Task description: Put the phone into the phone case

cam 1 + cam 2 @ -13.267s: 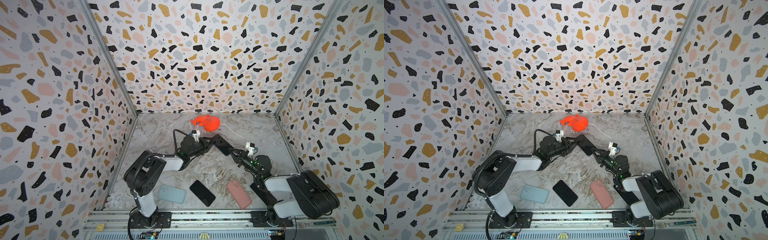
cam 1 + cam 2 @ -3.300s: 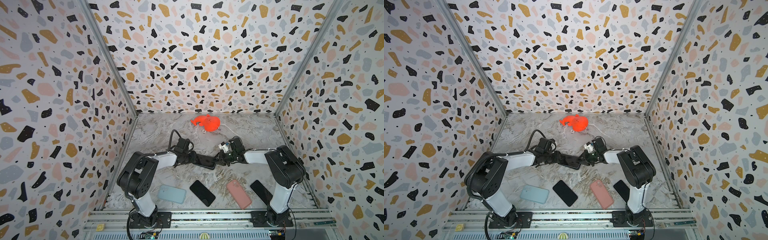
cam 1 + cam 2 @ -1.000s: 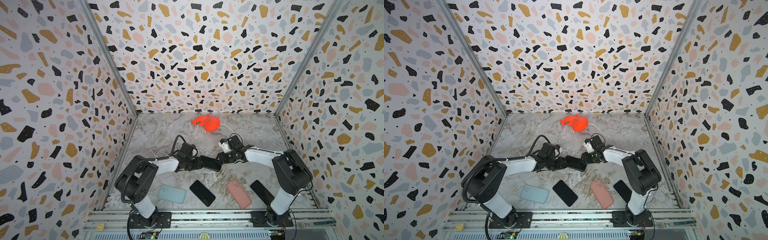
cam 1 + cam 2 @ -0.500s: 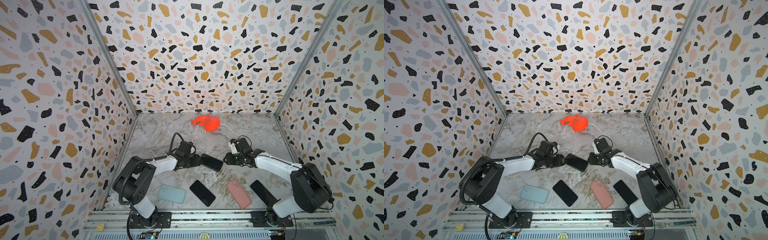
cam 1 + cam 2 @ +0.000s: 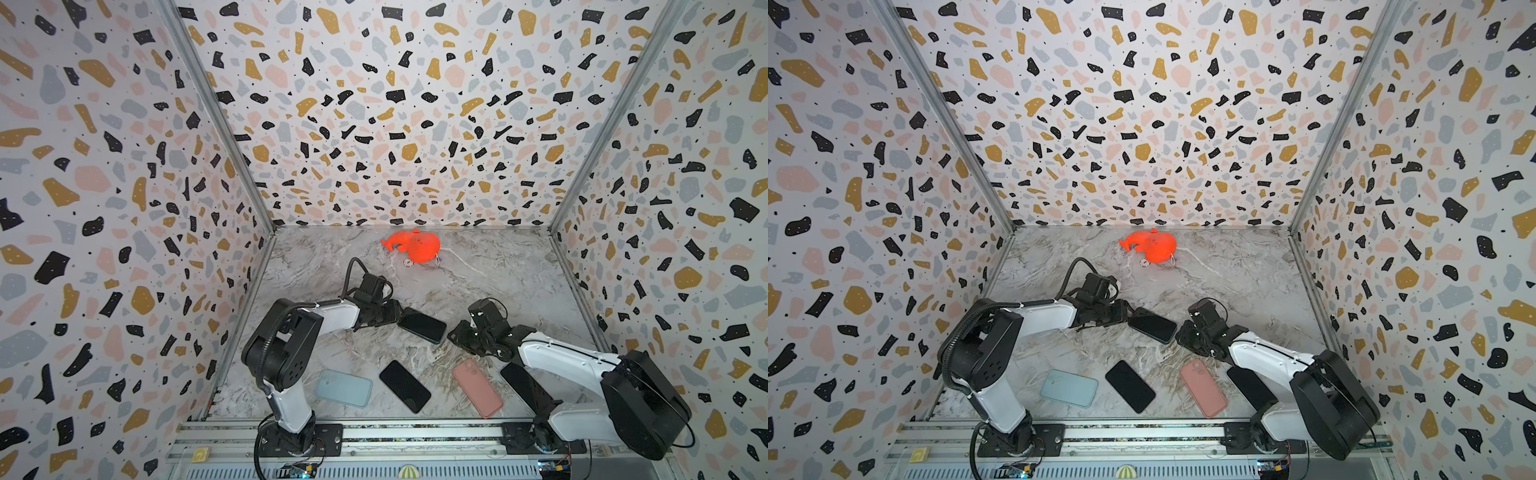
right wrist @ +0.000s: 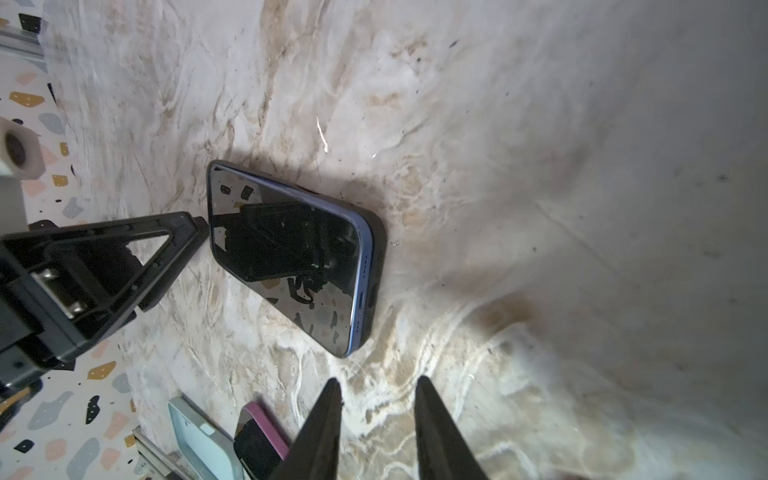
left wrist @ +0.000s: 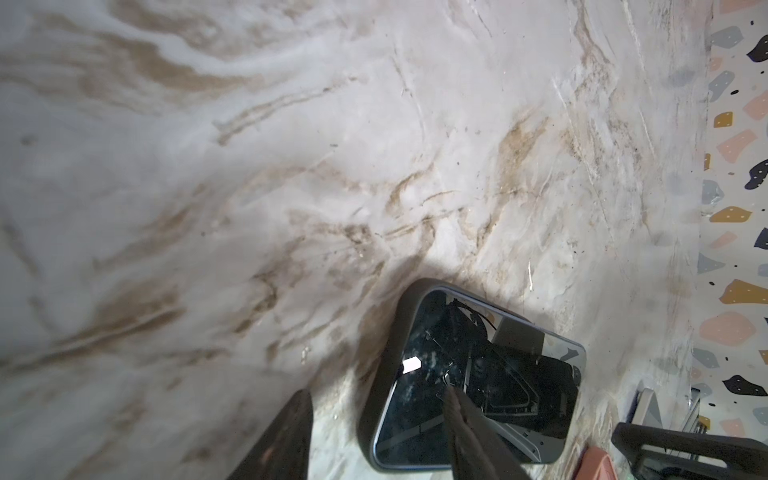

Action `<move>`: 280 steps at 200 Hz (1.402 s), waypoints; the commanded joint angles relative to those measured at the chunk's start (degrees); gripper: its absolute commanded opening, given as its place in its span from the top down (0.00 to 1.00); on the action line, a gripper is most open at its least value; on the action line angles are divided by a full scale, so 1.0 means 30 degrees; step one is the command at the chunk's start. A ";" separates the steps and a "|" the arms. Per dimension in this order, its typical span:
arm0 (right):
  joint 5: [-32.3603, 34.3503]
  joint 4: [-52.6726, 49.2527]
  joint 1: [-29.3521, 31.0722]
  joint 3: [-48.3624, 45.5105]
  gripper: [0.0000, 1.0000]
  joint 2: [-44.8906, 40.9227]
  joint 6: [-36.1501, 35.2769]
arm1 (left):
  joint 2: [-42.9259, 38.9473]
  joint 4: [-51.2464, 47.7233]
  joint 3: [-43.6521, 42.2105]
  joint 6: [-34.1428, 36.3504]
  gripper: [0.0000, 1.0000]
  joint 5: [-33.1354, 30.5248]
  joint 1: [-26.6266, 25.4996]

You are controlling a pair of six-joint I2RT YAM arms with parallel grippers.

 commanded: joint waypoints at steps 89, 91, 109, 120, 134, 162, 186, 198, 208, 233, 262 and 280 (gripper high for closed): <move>-0.0678 0.1054 0.0677 0.1631 0.70 0.2357 0.0567 | 0.1333 0.1037 0.0352 0.0356 0.47 0.1253 -0.0031; -0.0683 0.1069 0.0666 0.1636 0.70 0.2379 0.0567 | 0.1333 0.1057 0.0352 0.0359 0.47 0.1247 -0.0046; -0.0792 0.1129 0.0692 0.1748 0.71 0.2573 0.0574 | 0.1319 0.1085 0.0295 0.0386 0.48 0.1256 -0.0049; -0.0866 0.1185 0.0726 0.1839 0.72 0.2712 0.0525 | 0.1316 0.1084 0.0264 0.0374 0.48 0.1268 -0.0040; -0.0871 0.1196 0.0772 0.1973 0.73 0.2830 0.0508 | 0.1337 0.1083 0.0220 0.0388 0.48 0.1279 -0.0035; -0.0823 0.1123 0.0922 0.2209 0.75 0.3029 0.0282 | 0.1302 0.1132 0.0147 0.0385 0.48 0.1309 -0.0066; -0.0786 0.1080 0.1068 0.2367 0.77 0.3273 0.0146 | 0.1395 0.1246 0.0044 0.0362 0.48 0.1285 -0.0057; -0.0782 0.1047 0.1103 0.2500 0.78 0.3450 0.0104 | 0.1486 0.1374 -0.0050 0.0262 0.49 0.1342 -0.0033; -0.0810 0.1022 0.1156 0.2608 0.79 0.3548 0.0012 | 0.1498 0.1500 -0.0115 0.0220 0.49 0.1422 -0.0049; -0.0878 0.1048 0.1244 0.2802 0.79 0.3858 -0.0048 | 0.1538 0.1607 -0.0200 0.0147 0.49 0.1532 -0.0062; -0.0982 0.1230 0.1364 0.2841 0.80 0.4132 0.0052 | 0.1509 0.1767 -0.0315 0.0063 0.52 0.1658 -0.0101; -0.1010 0.1307 0.1438 0.2912 0.80 0.4268 0.0065 | 0.1537 0.1789 -0.0373 0.0008 0.54 0.1708 -0.0152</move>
